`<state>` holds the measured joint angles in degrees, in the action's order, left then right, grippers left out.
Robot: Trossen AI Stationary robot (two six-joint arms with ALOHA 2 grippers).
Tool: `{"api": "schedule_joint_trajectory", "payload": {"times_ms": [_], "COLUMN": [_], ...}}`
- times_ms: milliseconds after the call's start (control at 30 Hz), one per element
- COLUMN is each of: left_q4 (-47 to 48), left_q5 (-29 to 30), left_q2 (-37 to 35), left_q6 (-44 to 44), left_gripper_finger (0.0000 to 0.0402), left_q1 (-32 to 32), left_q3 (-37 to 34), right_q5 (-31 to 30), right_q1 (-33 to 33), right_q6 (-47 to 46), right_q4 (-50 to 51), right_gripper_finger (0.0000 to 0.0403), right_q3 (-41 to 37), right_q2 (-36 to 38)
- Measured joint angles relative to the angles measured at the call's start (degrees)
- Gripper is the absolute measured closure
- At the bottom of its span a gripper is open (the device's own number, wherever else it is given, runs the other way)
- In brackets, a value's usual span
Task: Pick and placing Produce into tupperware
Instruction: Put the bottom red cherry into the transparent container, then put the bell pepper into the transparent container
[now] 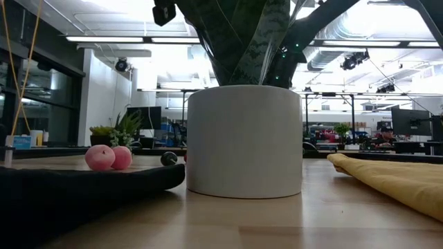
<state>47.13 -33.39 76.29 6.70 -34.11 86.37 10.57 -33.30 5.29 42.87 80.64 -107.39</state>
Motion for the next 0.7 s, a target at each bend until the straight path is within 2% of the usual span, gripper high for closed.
{"api": "schedule_joint_trajectory", "payload": {"times_ms": [233,700], "left_q4": [-0.02,0.55], "left_q5": [0.0,0.0], "left_q2": [0.0,0.02], "left_q6": [-0.02,-0.02], "left_gripper_finger": [0.0307,0.0307], "left_q1": [0.0,0.0], "left_q3": [0.0,0.0], "right_q5": [0.02,2.06], "right_q1": [0.0,-0.04], "right_q6": [-0.27,-3.05], "right_q4": [0.0,-1.26], "right_gripper_finger": [0.0358,0.0357], "right_q3": [0.0,-0.04], "right_q2": [0.0,1.6]}}
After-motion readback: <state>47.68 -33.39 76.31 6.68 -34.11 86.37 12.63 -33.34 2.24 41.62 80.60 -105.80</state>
